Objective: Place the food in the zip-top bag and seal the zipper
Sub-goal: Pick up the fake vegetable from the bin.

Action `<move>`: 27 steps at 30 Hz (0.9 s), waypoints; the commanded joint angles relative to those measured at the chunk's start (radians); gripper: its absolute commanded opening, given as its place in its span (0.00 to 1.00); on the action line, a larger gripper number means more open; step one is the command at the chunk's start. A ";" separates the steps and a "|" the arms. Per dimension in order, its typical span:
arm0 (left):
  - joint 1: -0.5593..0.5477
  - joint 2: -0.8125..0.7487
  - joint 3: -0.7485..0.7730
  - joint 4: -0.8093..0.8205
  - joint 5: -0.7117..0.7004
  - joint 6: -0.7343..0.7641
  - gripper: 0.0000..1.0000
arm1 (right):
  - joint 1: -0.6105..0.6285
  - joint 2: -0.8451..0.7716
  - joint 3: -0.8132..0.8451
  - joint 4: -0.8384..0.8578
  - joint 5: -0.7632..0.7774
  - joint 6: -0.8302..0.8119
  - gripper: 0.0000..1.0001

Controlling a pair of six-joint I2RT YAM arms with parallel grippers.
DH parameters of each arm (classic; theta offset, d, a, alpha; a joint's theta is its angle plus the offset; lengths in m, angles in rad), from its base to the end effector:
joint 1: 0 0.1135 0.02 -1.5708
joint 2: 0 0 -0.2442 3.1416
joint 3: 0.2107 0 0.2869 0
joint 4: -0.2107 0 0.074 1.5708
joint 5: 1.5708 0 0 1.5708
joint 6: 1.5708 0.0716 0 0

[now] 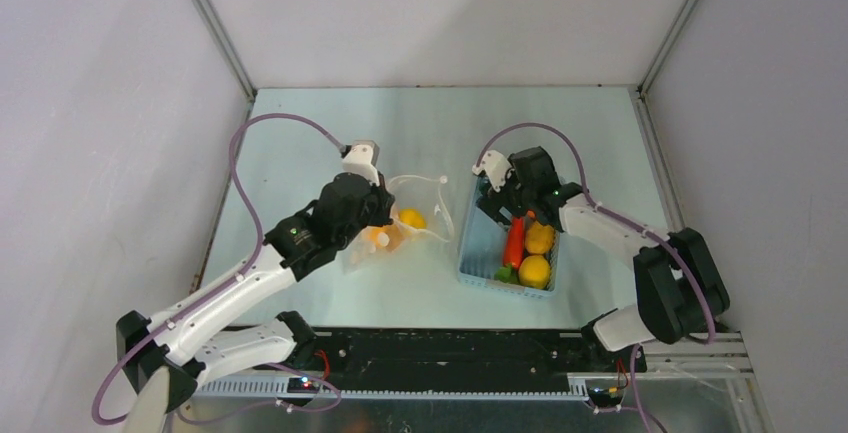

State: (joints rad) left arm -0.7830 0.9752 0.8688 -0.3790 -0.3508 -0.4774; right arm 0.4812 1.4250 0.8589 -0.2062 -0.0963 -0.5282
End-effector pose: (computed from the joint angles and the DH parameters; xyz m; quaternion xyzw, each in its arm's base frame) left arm 0.2252 -0.1894 0.2796 0.0393 0.8471 -0.1790 0.4989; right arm 0.3138 0.1716 0.1539 -0.4614 0.7965 0.0352 0.3892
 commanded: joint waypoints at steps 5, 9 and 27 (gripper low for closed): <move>0.006 0.001 -0.015 0.041 0.018 0.024 0.00 | 0.004 0.126 0.102 0.024 0.037 -0.108 0.99; 0.007 0.007 -0.014 0.040 0.020 0.029 0.00 | 0.005 0.164 0.109 0.069 0.042 -0.111 0.99; 0.010 0.003 -0.013 0.034 -0.009 0.038 0.00 | 0.041 0.281 0.140 0.074 0.112 -0.108 0.96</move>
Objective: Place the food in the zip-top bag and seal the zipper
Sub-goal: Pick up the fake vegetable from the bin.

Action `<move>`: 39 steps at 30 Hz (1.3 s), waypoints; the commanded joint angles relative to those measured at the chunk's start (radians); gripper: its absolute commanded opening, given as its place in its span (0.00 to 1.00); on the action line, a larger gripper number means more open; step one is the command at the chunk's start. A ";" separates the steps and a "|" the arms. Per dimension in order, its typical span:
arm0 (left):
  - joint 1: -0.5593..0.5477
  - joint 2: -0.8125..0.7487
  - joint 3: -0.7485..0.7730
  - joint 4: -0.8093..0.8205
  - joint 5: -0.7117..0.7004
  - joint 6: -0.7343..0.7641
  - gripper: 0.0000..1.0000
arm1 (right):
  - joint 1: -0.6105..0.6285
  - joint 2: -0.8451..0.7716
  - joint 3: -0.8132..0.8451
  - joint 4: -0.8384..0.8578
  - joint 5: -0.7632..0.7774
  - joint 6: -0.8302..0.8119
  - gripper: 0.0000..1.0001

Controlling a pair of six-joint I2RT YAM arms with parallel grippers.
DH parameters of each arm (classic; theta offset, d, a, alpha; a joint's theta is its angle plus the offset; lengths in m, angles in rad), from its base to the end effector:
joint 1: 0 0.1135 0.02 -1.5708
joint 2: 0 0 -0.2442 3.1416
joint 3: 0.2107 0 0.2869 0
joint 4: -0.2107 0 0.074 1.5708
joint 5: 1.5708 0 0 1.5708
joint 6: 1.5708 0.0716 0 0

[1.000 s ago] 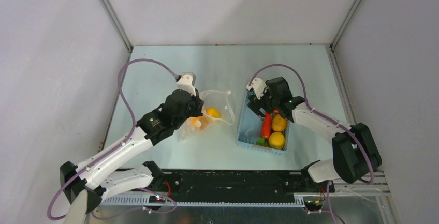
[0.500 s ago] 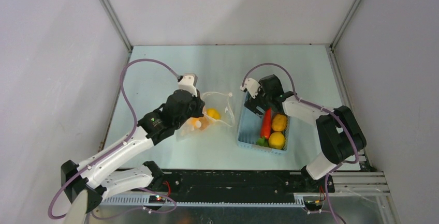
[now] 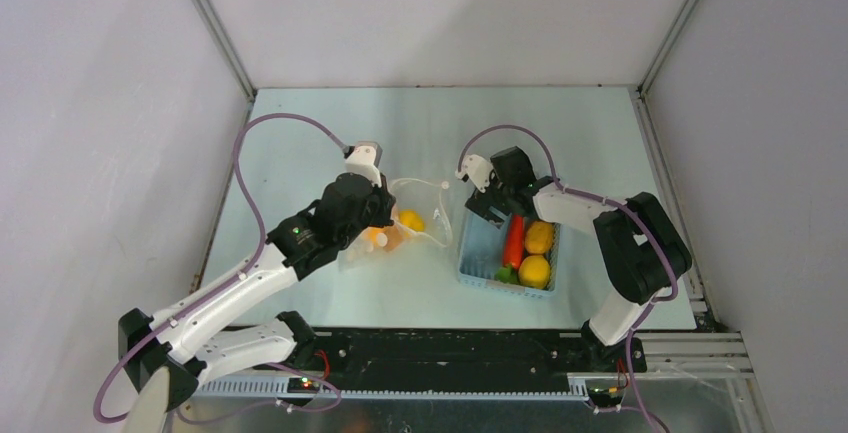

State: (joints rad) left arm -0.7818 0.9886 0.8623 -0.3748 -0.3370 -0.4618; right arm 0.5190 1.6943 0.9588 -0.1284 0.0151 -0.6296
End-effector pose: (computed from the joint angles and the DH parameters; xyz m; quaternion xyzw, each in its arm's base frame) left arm 0.2266 -0.1916 0.2736 0.0507 0.8509 -0.1754 0.4925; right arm 0.3417 0.1940 0.1014 -0.5075 0.7891 -0.0262 0.3452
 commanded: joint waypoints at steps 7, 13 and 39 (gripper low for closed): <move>0.010 -0.024 -0.015 0.031 -0.031 0.018 0.00 | -0.004 0.016 0.040 -0.039 0.012 0.000 0.90; 0.010 -0.024 -0.017 0.037 -0.024 0.017 0.00 | -0.016 0.018 0.048 -0.058 0.000 0.000 0.82; 0.010 -0.003 -0.006 0.031 0.005 0.005 0.00 | -0.018 -0.123 0.078 -0.307 0.041 0.282 0.42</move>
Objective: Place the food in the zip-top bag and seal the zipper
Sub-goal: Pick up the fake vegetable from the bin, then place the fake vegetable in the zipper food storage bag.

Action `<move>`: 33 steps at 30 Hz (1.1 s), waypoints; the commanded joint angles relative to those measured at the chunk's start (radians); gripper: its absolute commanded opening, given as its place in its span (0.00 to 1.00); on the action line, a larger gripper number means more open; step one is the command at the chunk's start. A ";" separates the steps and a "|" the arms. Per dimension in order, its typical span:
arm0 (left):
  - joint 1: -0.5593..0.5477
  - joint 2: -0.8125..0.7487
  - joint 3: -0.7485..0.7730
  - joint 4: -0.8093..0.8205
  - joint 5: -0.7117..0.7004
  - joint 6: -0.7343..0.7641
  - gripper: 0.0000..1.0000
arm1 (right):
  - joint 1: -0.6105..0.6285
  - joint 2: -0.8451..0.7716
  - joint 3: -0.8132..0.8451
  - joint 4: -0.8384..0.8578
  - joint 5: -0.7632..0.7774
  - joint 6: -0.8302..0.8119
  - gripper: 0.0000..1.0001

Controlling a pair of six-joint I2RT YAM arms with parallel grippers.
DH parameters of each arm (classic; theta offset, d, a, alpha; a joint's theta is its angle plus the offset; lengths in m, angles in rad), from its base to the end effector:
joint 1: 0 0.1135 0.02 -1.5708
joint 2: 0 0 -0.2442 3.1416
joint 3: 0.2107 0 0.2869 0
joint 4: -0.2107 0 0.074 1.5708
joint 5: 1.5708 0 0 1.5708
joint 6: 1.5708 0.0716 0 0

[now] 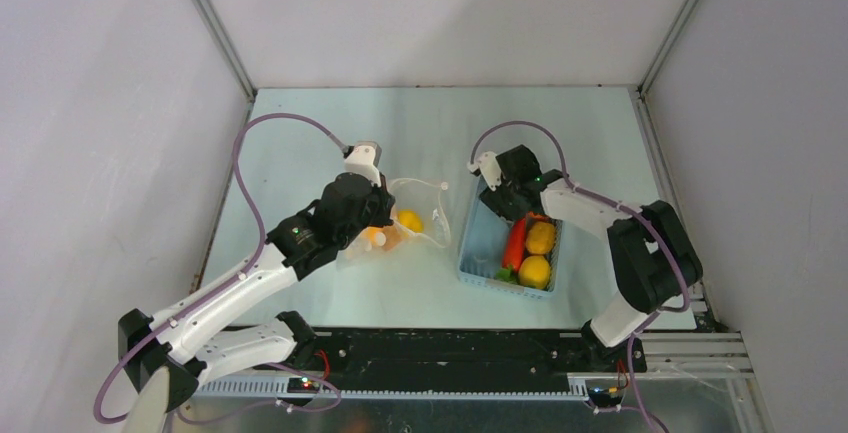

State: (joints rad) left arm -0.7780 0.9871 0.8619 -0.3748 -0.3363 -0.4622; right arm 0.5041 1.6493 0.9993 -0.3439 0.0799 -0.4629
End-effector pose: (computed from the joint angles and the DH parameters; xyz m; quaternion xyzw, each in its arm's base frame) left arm 0.2271 -0.1906 0.2739 0.0490 0.8508 -0.1752 0.4930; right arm 0.3338 0.1776 0.1131 -0.4353 0.8534 -0.0324 0.2850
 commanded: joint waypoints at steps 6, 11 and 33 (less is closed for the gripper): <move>0.005 0.010 0.005 0.028 0.020 0.004 0.00 | -0.008 -0.143 0.037 -0.123 -0.057 0.313 0.41; 0.005 0.004 0.000 0.030 0.025 0.001 0.00 | -0.013 -0.227 0.036 -0.199 -0.054 0.448 0.39; 0.006 0.002 -0.012 0.049 0.103 0.014 0.00 | 0.195 -0.592 -0.133 0.085 -0.628 0.415 0.44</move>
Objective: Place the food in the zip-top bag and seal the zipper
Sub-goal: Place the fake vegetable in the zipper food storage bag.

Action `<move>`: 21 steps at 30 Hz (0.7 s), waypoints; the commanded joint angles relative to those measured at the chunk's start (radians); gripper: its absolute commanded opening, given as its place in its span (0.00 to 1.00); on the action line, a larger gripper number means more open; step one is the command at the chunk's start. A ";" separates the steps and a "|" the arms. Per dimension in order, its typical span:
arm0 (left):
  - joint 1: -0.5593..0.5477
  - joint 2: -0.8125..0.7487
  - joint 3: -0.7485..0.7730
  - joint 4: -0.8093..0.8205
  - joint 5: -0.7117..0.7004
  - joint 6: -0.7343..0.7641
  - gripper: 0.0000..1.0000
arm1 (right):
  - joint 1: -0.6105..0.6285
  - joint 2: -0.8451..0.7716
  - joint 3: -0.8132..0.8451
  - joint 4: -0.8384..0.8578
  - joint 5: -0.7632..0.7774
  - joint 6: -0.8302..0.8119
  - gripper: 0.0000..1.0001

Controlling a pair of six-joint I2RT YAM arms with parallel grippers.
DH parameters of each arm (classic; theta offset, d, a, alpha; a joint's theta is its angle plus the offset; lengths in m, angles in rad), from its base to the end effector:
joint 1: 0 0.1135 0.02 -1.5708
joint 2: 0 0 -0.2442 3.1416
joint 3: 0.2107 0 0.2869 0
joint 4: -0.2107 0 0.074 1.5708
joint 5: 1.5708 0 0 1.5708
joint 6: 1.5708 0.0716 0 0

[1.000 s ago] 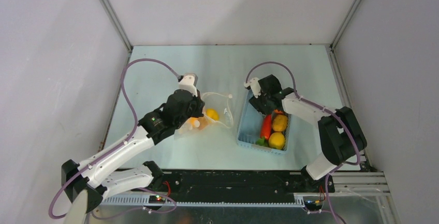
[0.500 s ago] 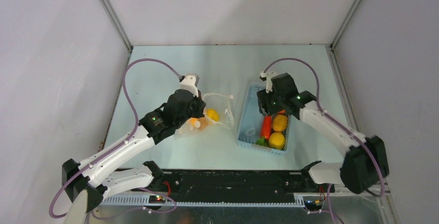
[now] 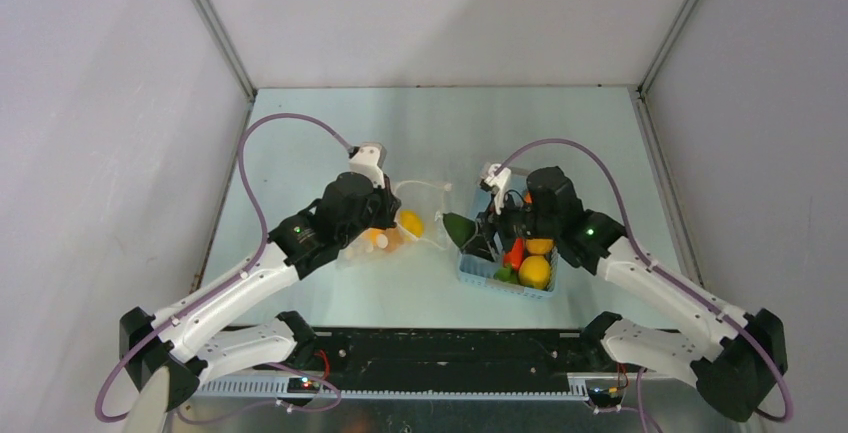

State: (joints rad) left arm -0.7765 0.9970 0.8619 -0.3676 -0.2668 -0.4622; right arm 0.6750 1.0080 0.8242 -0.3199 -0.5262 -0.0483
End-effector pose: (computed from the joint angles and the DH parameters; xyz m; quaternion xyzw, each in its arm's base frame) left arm 0.2264 -0.1960 0.2713 0.0667 0.8532 -0.1996 0.4773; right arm 0.2083 0.2128 0.2622 -0.4179 0.7308 0.3644 0.3982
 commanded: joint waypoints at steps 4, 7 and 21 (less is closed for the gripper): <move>0.002 -0.009 -0.021 0.057 0.074 0.027 0.00 | 0.055 0.124 0.084 0.102 0.029 0.034 0.44; 0.003 -0.012 -0.028 0.070 0.099 0.035 0.00 | 0.061 0.166 0.102 0.146 0.060 0.075 0.44; 0.003 -0.025 -0.035 0.083 0.131 0.031 0.00 | 0.091 0.407 0.195 0.241 0.072 0.226 0.48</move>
State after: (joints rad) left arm -0.7765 0.9920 0.8299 -0.3233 -0.1635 -0.4438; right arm 0.7547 1.3701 0.9607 -0.1471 -0.4679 0.1169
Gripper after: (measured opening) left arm 0.006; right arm 0.620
